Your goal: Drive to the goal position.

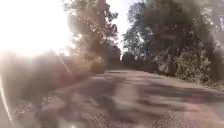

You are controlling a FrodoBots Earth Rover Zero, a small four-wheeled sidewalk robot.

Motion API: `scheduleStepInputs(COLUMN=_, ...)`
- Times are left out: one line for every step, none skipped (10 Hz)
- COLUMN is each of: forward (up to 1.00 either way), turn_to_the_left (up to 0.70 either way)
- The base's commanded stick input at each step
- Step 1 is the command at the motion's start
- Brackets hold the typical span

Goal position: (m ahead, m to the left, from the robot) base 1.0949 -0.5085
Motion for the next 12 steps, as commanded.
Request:
scheduleStepInputs(forward=0.06, turn_to_the_left=0.00)
scheduleStepInputs(forward=0.06, turn_to_the_left=0.00)
scheduleStepInputs(forward=0.05, turn_to_the_left=0.00)
scheduleStepInputs(forward=0.06, turn_to_the_left=0.00)
scheduleStepInputs(forward=0.05, turn_to_the_left=0.00)
scheduleStepInputs(forward=0.05, turn_to_the_left=0.00)
scheduleStepInputs(forward=0.05, turn_to_the_left=0.00)
scheduleStepInputs(forward=0.05, turn_to_the_left=0.00)
scheduleStepInputs(forward=0.05, turn_to_the_left=0.00)
scheduleStepInputs(forward=0.06, turn_to_the_left=0.00)
scheduleStepInputs(forward=0.06, turn_to_the_left=0.00)
scheduleStepInputs(forward=0.05, turn_to_the_left=0.00)
